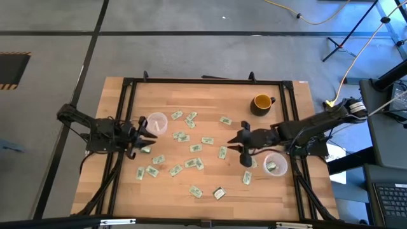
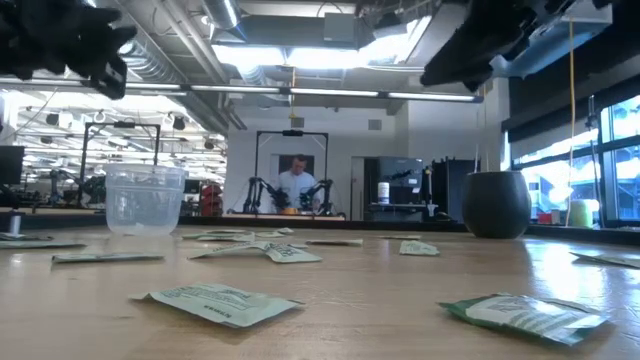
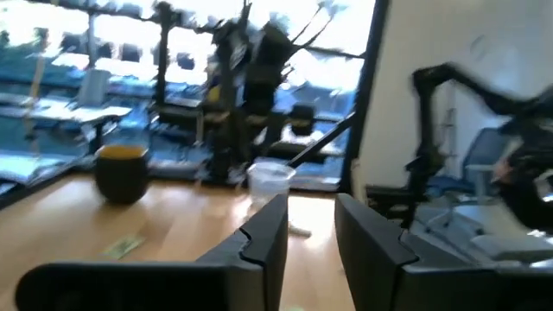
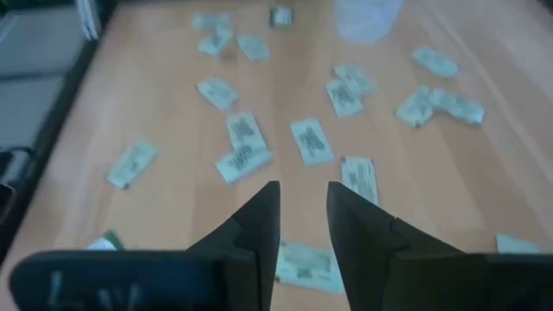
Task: Pick and place Stevia / Truvia into bins
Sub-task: Put the white stevia packet into the left transparent container
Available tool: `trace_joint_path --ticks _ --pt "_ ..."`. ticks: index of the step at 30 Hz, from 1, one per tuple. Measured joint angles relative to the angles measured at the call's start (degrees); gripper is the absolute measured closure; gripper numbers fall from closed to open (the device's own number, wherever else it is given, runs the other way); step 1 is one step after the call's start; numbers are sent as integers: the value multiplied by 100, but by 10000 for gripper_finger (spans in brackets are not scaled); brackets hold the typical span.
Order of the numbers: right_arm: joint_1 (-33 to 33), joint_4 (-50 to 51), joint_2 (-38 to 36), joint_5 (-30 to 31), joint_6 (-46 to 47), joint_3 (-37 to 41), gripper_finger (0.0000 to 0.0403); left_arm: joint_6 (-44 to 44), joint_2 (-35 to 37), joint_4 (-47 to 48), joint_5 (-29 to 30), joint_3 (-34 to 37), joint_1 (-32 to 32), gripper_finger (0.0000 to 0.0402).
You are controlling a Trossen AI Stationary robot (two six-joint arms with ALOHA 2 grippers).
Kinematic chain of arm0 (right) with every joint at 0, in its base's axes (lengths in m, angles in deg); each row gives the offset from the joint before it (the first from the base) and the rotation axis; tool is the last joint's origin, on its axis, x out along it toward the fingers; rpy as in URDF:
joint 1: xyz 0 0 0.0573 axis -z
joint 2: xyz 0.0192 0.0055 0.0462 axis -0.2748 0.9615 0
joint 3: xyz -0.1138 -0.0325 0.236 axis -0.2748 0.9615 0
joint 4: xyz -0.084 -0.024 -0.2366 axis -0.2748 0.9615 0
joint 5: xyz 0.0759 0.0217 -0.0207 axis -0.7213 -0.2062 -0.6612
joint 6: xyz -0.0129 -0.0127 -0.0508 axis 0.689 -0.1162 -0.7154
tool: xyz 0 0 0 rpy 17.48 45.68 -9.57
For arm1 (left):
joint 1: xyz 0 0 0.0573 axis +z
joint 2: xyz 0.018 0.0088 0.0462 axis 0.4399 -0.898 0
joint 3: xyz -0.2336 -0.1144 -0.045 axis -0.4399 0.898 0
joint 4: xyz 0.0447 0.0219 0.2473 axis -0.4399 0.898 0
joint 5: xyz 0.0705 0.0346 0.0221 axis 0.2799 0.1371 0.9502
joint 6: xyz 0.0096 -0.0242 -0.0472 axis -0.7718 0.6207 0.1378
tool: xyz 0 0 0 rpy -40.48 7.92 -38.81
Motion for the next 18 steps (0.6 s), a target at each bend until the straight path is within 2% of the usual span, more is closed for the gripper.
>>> trace_joint_path --ticks 4,10,14,18 --pt "4 -672 -302 19 -81 441 302 -249 -470 -409 -210 -82 2 282" --pt "102 -801 -495 22 -81 592 302 -218 -1628 -129 -488 -809 -100 266" --pt "163 -797 -497 22 -84 594 302 173 -2743 1031 -479 -1653 -432 265" --pt "200 -791 -497 22 -169 594 302 1614 -3876 3141 -239 -2692 -781 272"
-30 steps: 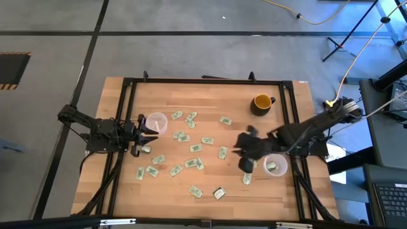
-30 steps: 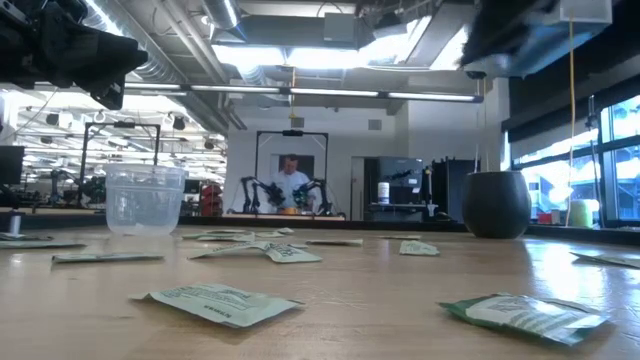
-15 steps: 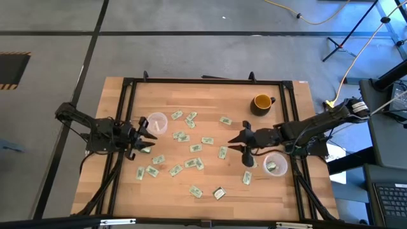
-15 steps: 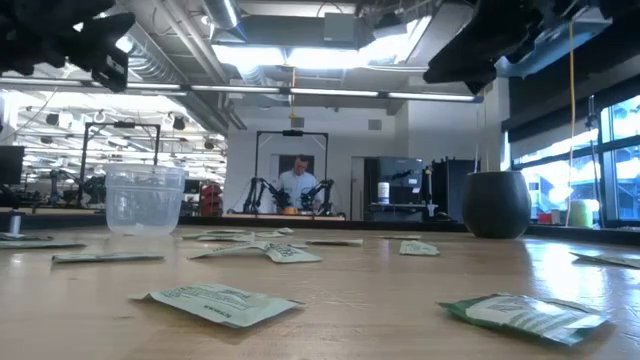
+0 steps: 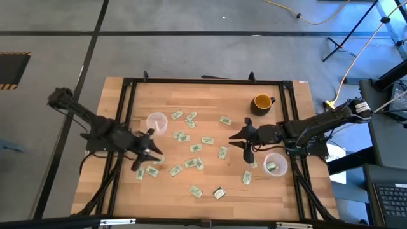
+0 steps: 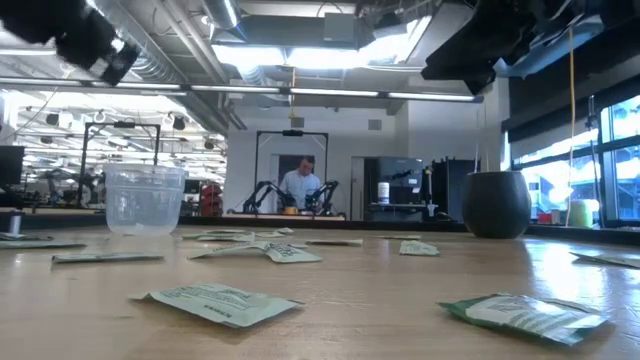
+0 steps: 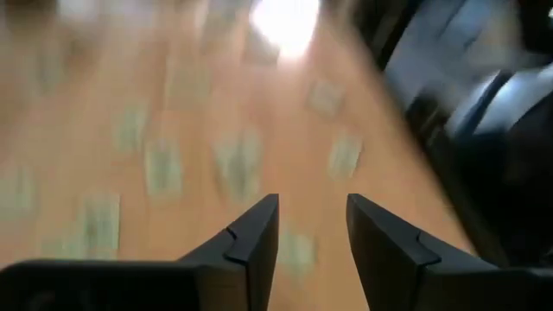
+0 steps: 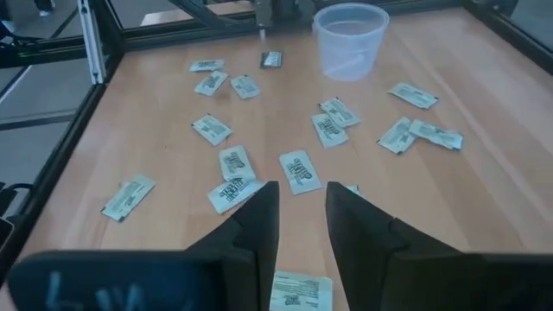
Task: Pick and place Stevia / Truvia into bins
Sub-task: Put the white stevia packet into the left transparent container
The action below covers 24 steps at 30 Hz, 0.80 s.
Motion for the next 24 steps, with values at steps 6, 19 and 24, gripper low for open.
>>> trace_joint_path --ticks 6,19,24 --pt "25 12 0 1 -243 0 302 2893 -1437 2317 -392 -975 -406 286" --pt "25 80 0 0 -431 4 302 5997 -3147 2484 -1142 -956 -1537 282" --pt "25 80 0 0 -511 4 302 6381 -3514 2488 -930 -956 -1717 283"
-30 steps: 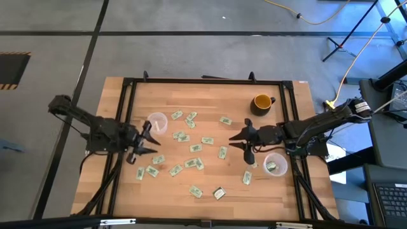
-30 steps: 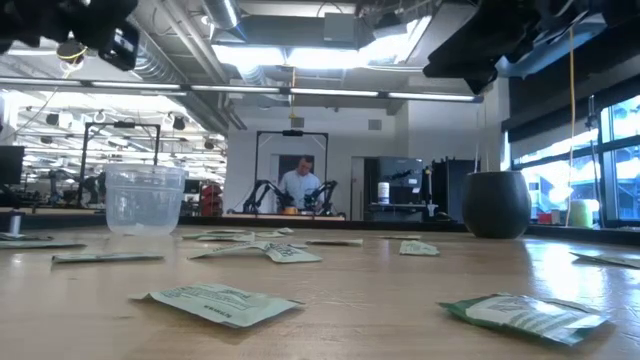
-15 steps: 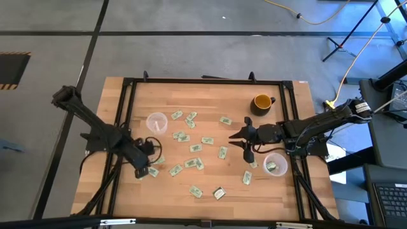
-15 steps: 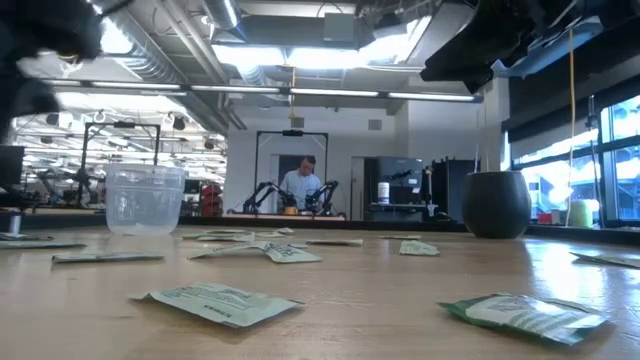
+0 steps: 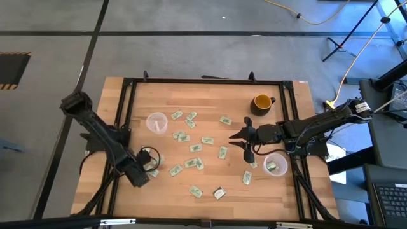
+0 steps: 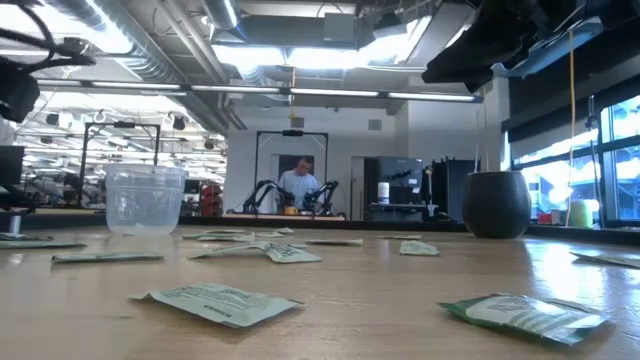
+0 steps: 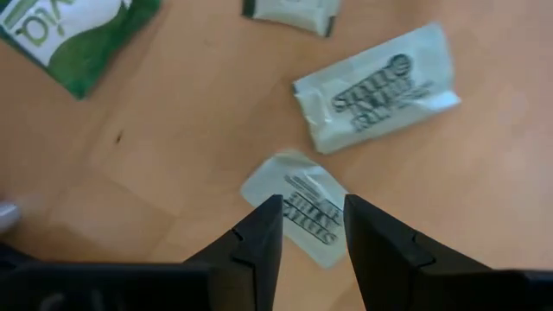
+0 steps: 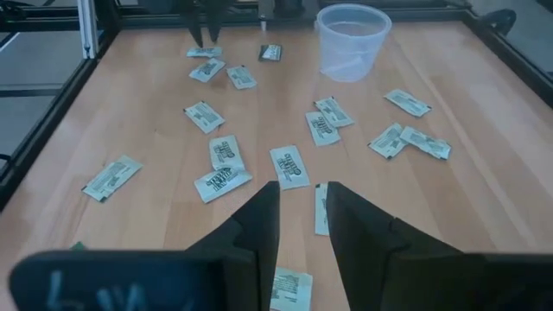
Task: Pick and place Stevia / Truvia into bins
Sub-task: Put the white stevia packet into the left transparent container
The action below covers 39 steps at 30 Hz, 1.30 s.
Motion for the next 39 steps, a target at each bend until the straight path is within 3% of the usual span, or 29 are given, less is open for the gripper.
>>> trace_joint_path --ticks 13,32,39 --pt "0 -2 2 0 -9 0 302 117 -726 -22 -72 -22 -14 307" --pt "0 -2 2 0 -212 0 302 -346 -723 -60 -105 -6 -14 389" --pt "0 0 2 0 -229 0 302 -167 -194 -19 173 39 -14 397"
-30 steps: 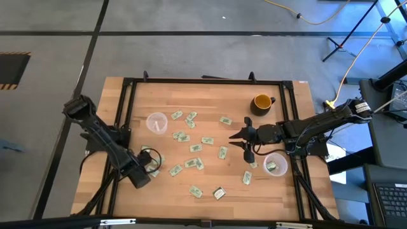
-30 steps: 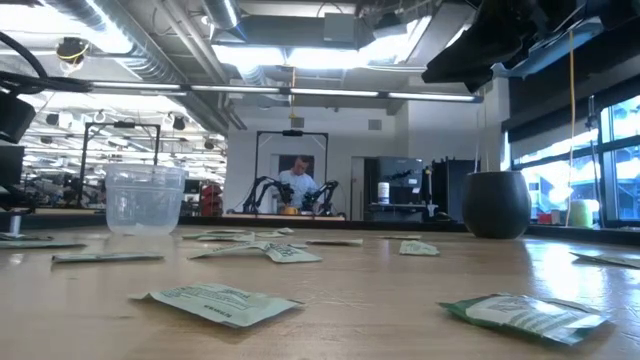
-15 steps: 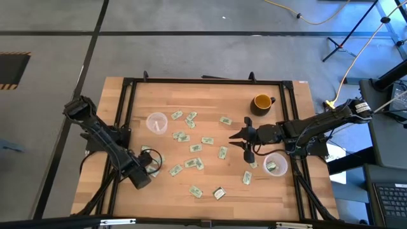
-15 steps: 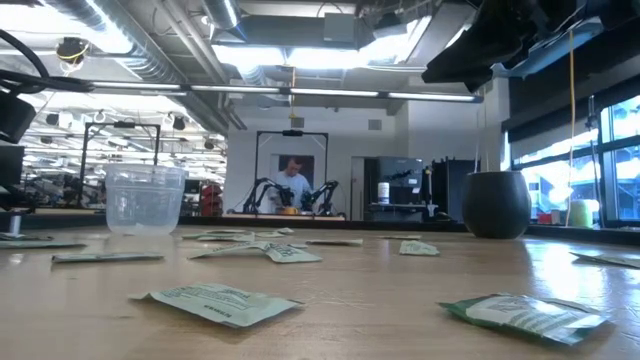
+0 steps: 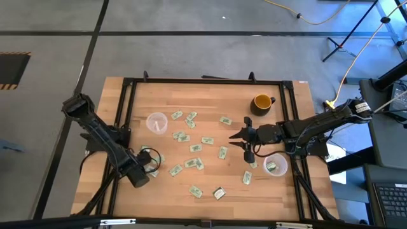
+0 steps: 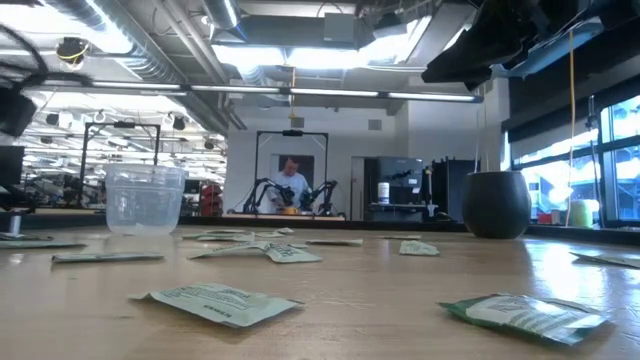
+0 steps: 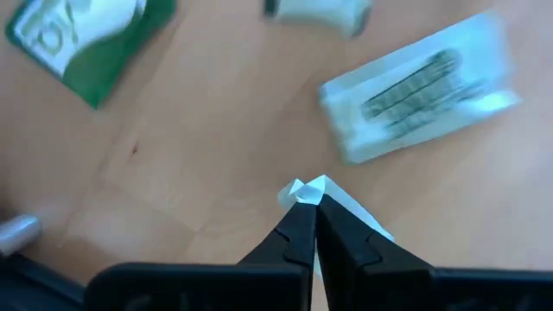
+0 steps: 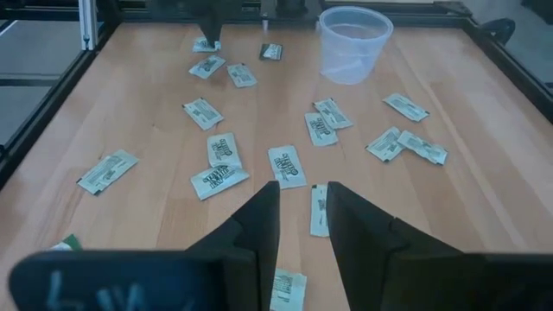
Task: Pick and place Stevia / Truvia into bins
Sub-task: Put the white stevia packet into the left transparent container
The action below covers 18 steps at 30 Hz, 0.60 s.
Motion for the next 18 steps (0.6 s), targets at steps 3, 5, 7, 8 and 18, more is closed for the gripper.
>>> trace_joint_path --ticks 3,5,7,8,18 --pt "0 7 2 0 -37 0 302 -144 311 -9 538 -14 0 397" --pt "-1 9 2 0 -38 0 302 -282 517 -11 1043 -14 0 397" --pt "-2 11 2 0 -38 0 302 -328 720 14 1622 -14 24 397" --pt "-1 11 2 0 -40 0 302 -337 818 17 1907 -14 60 397" --pt "0 15 2 0 -215 0 302 -1605 1512 142 5265 -25 991 397"
